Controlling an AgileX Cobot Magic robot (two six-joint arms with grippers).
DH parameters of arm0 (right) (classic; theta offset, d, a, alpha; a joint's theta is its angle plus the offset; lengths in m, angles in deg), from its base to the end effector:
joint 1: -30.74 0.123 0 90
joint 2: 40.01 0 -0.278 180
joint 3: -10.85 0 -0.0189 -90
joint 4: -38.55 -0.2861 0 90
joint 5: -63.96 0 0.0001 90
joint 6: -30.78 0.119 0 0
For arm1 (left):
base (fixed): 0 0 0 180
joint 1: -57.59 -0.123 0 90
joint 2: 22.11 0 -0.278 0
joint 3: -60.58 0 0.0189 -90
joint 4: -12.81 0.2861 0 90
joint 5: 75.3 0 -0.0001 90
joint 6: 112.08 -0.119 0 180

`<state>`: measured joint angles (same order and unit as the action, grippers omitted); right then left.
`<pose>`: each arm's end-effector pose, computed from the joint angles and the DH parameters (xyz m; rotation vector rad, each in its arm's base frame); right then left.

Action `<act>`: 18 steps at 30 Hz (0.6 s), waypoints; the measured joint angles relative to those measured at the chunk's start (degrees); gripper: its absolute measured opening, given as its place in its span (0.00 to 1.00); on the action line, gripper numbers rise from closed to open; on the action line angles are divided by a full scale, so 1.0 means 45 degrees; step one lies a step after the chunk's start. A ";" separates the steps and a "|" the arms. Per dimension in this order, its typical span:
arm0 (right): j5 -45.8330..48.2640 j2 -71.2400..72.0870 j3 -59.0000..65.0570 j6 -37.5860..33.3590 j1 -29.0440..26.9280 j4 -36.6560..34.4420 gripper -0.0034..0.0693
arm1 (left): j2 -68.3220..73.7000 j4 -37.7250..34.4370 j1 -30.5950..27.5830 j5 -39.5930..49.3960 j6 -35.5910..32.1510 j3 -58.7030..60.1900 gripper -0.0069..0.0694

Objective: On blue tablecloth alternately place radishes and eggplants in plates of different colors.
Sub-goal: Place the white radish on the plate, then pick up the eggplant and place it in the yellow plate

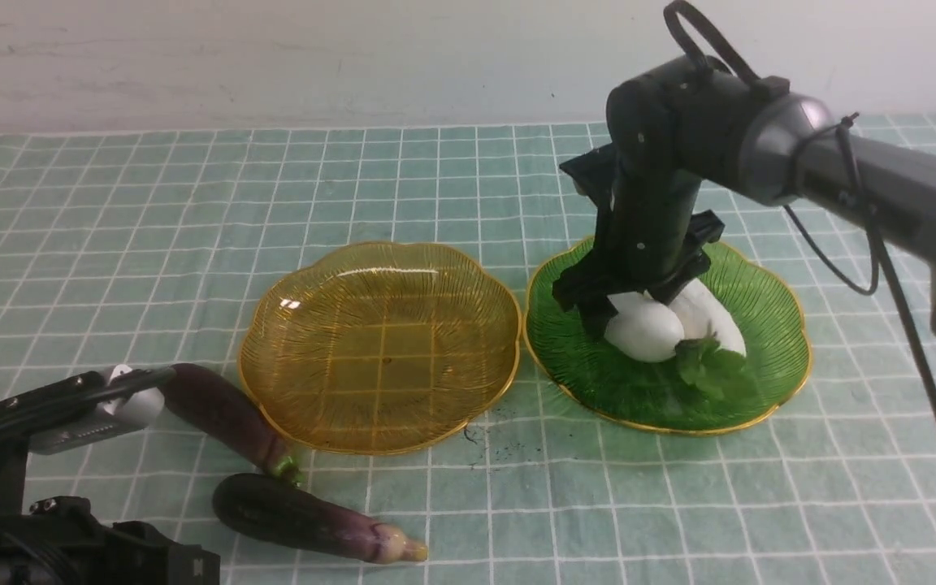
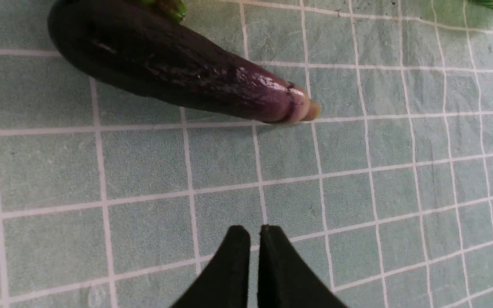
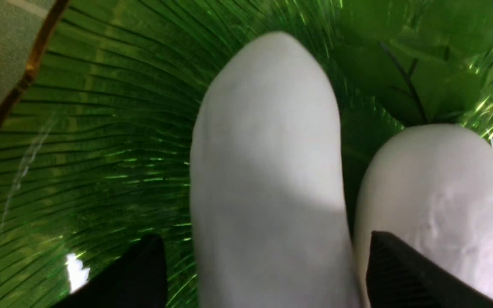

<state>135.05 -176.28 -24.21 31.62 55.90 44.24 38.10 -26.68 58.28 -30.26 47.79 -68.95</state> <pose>0.4584 0.2030 0.1607 -0.6671 2.9123 -0.0948 0.1912 -0.0559 0.1904 -0.0378 2.5634 -0.6733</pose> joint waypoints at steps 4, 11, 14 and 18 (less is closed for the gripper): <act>0.0000 0.1144 0.0015 0.0362 0.0000 -0.0146 0.87 | 0.0000 0.0143 0.0000 -0.0131 0.0000 0.0000 0.20; -0.0006 0.4024 0.0786 0.0629 0.0000 -0.1373 0.80 | 0.0000 0.0542 0.0000 -0.1368 0.0476 0.0000 0.37; 0.0048 0.6317 0.2379 0.0470 0.0000 -0.1921 0.73 | 0.0108 0.0542 0.0000 -0.2152 0.1353 0.0000 0.46; 0.0073 0.8220 0.4299 0.0470 0.0000 -0.2272 0.67 | 0.0596 0.0415 0.0000 -0.2976 0.2578 0.0000 0.54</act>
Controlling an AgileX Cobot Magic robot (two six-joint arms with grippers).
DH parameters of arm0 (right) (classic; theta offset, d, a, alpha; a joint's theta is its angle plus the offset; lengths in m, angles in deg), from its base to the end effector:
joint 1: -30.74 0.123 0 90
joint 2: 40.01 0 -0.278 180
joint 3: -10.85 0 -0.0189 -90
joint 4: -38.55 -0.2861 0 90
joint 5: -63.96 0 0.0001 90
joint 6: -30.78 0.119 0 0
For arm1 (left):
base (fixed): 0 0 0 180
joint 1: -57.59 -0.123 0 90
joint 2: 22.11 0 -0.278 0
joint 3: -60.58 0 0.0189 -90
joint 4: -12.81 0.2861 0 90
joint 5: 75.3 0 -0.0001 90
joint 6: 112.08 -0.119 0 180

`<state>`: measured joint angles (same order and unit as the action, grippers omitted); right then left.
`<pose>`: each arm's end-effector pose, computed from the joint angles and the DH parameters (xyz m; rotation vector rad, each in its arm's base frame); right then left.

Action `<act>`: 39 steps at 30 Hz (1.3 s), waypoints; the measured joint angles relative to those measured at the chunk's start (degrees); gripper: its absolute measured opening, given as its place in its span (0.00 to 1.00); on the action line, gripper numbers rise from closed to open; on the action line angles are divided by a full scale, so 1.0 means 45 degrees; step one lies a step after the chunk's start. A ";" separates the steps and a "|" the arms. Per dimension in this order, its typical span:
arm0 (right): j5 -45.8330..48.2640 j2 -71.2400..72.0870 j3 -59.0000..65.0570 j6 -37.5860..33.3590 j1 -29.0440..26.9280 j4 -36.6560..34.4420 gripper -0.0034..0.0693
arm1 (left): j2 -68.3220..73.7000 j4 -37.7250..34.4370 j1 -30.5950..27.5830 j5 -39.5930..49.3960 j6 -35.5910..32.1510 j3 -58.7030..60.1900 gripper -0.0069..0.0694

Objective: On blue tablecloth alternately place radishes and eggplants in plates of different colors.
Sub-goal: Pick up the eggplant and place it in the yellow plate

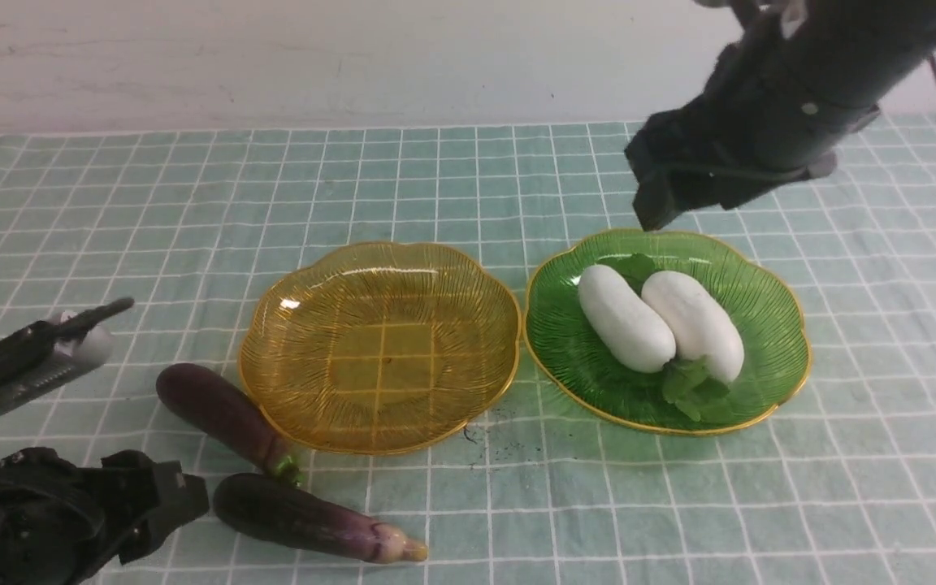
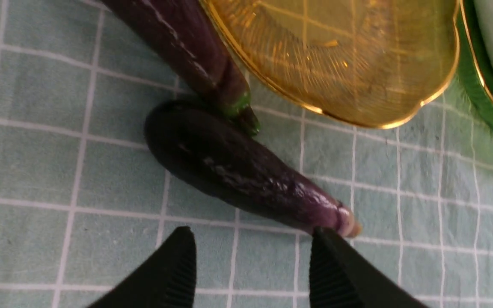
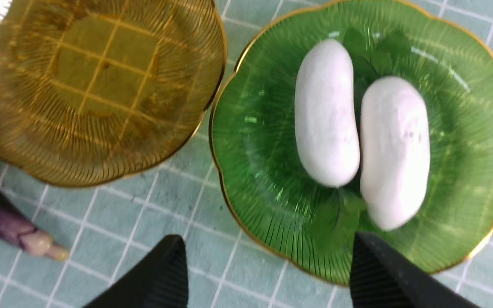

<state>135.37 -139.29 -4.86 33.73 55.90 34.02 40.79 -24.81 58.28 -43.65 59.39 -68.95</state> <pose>0.3376 0.1684 0.3407 -0.5136 2.6775 0.2534 0.2163 -0.0408 0.1887 -0.3654 2.4332 -0.5940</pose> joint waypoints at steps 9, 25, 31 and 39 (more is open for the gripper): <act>0.0121 0.3177 0.3578 -0.0784 0.0000 -0.1340 0.58 | 0.2968 -0.3547 0.0000 -0.1319 0.0847 0.0000 0.64; 0.0154 0.3599 0.4224 -0.1097 0.0000 -0.1380 0.58 | 0.6682 -0.9741 0.0000 -0.3691 -0.0301 -0.0100 0.64; 0.0154 0.3599 0.4224 -0.1097 0.0000 -0.1380 0.58 | 0.7692 -1.2949 0.0000 -0.3752 -0.1924 -0.0245 0.63; 0.0154 0.3599 0.4224 -0.1097 0.0000 -0.1380 0.58 | 0.8258 -1.3811 -0.0022 -0.3324 -0.4048 -0.0445 0.61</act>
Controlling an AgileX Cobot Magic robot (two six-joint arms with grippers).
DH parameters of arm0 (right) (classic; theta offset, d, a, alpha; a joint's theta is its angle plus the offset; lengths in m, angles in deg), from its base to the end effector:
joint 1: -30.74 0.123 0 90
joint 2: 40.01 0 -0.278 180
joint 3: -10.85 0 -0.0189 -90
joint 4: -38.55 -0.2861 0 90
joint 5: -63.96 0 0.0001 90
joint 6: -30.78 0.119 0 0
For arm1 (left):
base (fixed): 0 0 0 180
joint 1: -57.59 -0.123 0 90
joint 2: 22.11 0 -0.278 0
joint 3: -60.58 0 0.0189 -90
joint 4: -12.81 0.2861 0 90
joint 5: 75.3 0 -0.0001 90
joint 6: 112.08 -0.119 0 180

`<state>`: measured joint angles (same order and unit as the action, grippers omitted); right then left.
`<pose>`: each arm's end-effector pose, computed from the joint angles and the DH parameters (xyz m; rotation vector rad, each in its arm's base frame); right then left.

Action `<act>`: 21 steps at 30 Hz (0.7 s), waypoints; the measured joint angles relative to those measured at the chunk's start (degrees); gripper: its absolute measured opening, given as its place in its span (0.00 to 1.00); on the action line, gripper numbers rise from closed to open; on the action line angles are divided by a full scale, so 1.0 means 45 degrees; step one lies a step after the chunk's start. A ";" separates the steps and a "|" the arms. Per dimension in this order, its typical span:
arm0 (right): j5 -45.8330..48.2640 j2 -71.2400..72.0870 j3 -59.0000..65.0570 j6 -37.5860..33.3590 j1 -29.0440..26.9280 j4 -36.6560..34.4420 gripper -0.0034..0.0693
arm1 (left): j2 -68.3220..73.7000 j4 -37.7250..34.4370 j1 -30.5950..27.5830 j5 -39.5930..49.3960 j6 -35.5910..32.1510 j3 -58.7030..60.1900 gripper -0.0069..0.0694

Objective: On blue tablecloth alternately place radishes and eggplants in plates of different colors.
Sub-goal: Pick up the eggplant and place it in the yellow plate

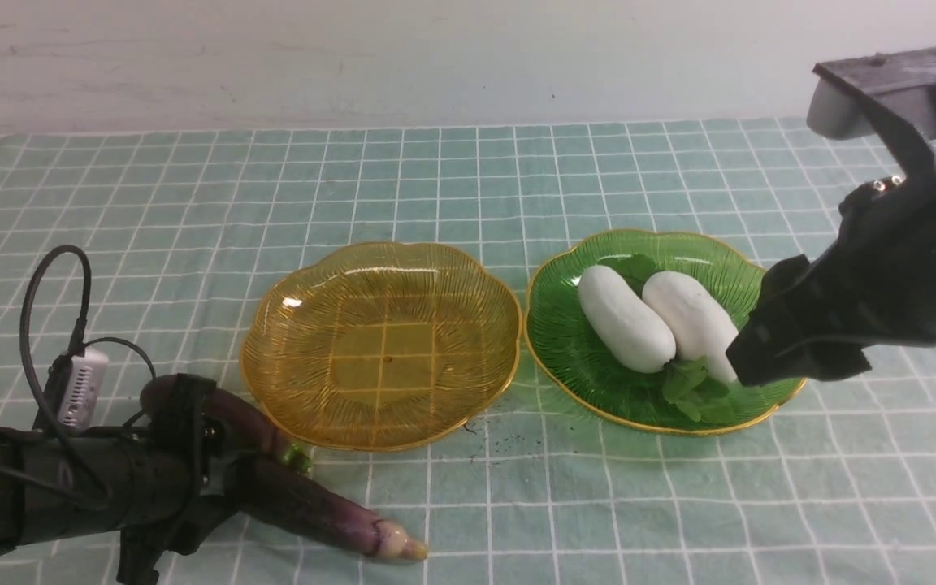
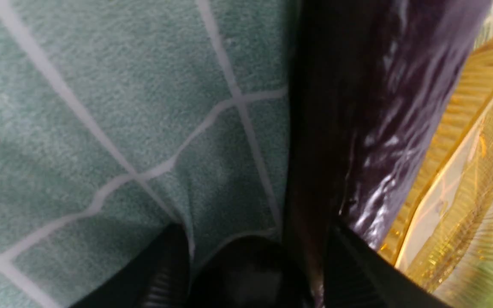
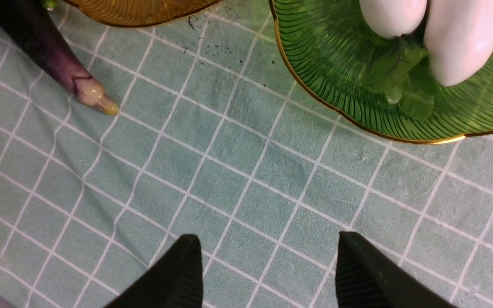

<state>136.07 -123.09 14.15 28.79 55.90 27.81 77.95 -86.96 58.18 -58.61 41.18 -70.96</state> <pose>0.2574 0.1442 0.3271 -0.6225 2.7192 0.3658 0.2782 -0.0366 0.0685 -1.5142 2.2559 -0.8188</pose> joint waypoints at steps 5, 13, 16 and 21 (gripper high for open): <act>0.0000 0.0000 0.0000 0.0000 0.0000 0.0000 0.58 | 0.0098 -0.0157 -0.0068 0.0479 -0.1766 0.0000 0.49; 0.0000 0.0000 0.0000 0.0000 0.0000 0.0164 0.58 | -0.0464 0.0629 -0.0038 0.1365 -0.2938 0.0222 0.49; 0.0000 0.0000 0.0000 0.0000 0.0000 0.0284 0.58 | -0.1209 0.2171 -0.0026 0.1606 -0.2763 0.0234 0.49; 0.0000 0.0000 0.0000 0.0000 0.0000 0.0325 0.58 | -0.2975 0.5408 -0.0026 0.2232 -0.1004 0.0234 0.49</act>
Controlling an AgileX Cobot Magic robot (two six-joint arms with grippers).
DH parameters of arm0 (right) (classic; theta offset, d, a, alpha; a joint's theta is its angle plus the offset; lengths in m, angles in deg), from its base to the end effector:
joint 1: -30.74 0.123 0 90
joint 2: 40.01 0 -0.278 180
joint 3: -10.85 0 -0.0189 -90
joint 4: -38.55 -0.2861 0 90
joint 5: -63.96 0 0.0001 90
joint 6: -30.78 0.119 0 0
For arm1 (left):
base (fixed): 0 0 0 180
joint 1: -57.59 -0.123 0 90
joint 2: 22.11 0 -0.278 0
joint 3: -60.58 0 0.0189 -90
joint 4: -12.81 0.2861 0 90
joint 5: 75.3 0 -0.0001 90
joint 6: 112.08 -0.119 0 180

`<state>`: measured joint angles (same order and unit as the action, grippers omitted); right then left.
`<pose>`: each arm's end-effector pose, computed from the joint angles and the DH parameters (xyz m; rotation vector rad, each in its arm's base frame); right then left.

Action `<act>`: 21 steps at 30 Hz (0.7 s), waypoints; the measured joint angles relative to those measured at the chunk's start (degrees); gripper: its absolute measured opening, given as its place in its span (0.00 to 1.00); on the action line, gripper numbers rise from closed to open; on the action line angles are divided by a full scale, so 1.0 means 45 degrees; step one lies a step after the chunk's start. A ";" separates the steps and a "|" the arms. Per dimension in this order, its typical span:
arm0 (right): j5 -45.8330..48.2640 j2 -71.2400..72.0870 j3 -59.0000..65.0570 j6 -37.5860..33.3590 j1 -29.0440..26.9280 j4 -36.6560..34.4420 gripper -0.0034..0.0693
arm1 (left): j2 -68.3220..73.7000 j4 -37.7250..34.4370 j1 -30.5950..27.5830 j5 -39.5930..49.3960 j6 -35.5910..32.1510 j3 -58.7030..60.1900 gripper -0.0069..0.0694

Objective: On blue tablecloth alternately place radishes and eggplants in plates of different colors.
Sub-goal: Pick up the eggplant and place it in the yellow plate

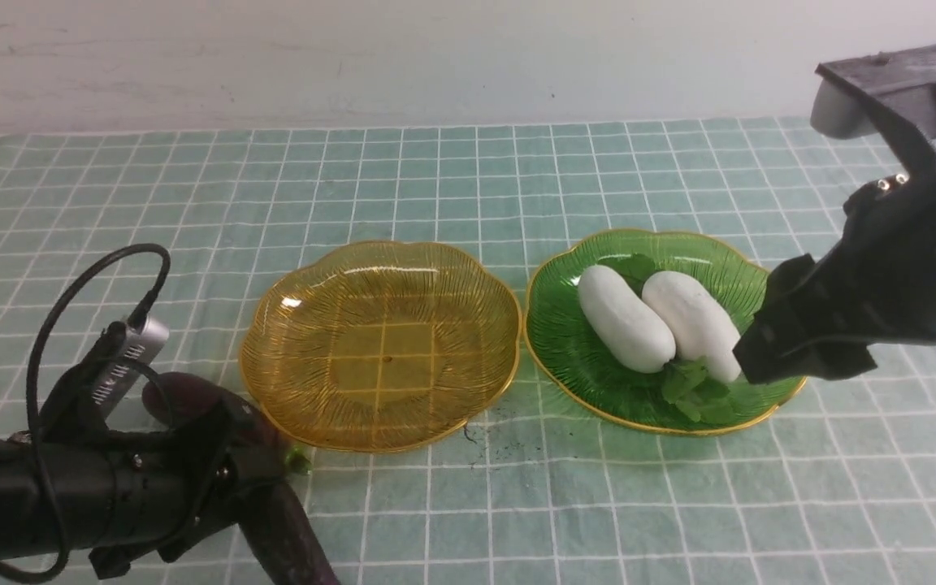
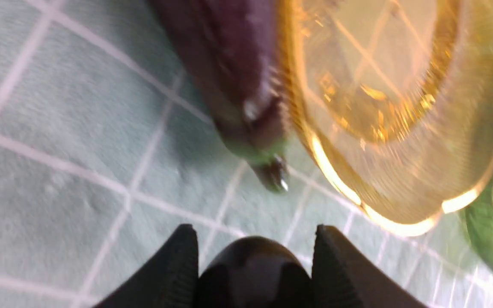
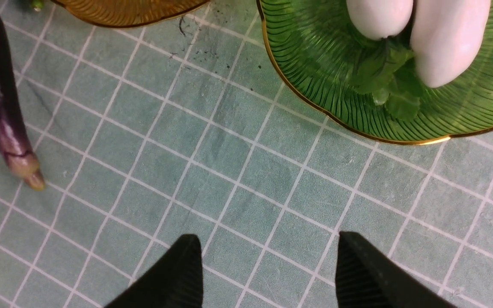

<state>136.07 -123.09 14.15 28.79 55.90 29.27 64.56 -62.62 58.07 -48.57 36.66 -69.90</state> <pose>0.2586 0.1416 0.3266 -0.6266 2.7171 0.3303 0.2589 -0.0541 0.1212 -0.7421 2.4759 -0.8616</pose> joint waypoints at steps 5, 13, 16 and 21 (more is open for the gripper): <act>0.0000 0.0000 0.0000 0.0012 0.0000 0.0000 0.58 | -0.2302 0.2305 -0.0404 0.0902 0.1532 -0.0355 0.49; 0.0000 0.0000 0.0000 0.0012 0.0000 0.0014 0.58 | -0.2674 0.3335 -0.0678 0.2191 0.1818 -0.4958 0.49; 0.0000 0.0000 0.0000 0.0012 0.0000 0.0014 0.58 | -0.1304 0.3521 -0.0678 0.3188 0.1818 -0.7079 0.49; 0.0000 0.0000 0.0000 0.0012 0.0000 0.0025 0.58 | 0.1206 0.3623 -0.0581 0.3859 0.1909 -0.8992 0.49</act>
<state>136.07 -123.09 14.15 28.85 55.90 29.38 69.99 -46.32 55.45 -31.20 45.25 -110.37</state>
